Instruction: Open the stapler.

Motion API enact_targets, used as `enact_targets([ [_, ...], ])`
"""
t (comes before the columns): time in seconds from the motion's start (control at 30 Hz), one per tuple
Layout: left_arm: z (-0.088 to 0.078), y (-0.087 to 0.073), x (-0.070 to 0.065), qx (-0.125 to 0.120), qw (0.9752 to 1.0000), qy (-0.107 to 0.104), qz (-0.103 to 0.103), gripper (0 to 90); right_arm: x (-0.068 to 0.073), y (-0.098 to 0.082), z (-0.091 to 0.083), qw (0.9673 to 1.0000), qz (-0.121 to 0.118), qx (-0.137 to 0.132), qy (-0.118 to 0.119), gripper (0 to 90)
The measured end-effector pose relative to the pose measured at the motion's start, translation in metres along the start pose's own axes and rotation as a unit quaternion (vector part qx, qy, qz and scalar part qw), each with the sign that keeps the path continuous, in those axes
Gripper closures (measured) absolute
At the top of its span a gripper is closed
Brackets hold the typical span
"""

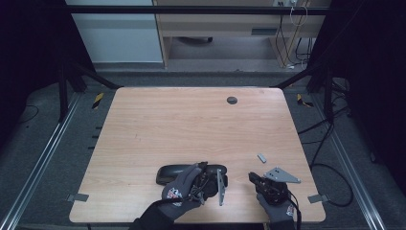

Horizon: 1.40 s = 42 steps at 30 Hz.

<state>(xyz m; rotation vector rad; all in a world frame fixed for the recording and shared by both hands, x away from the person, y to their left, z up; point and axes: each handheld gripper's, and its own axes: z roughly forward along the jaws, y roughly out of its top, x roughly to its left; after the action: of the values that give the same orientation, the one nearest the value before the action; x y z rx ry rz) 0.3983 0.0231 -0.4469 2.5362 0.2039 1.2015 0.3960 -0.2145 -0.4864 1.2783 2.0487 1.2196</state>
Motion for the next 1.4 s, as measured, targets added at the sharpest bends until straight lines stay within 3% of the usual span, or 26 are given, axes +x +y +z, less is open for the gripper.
enact_targets([
  [0.57, 0.005, 0.008, -0.005, 0.004, 0.9996, 0.012, 0.026, 51.0, 0.017, -0.002, 0.007, 0.9992, 0.004, 0.004, 0.041, 90.0],
  [1.1, 0.005, 0.008, -0.008, 0.005, 0.9993, 0.021, 0.031, 52.1, 0.038, 0.001, 0.028, 0.9947, 0.008, 0.020, 0.101, 90.0],
  [1.4, 0.005, 0.008, -0.008, 0.004, 0.9994, 0.021, 0.026, 52.0, 0.052, 0.004, 0.046, 0.9938, 0.003, 0.033, 0.107, 90.0],
])
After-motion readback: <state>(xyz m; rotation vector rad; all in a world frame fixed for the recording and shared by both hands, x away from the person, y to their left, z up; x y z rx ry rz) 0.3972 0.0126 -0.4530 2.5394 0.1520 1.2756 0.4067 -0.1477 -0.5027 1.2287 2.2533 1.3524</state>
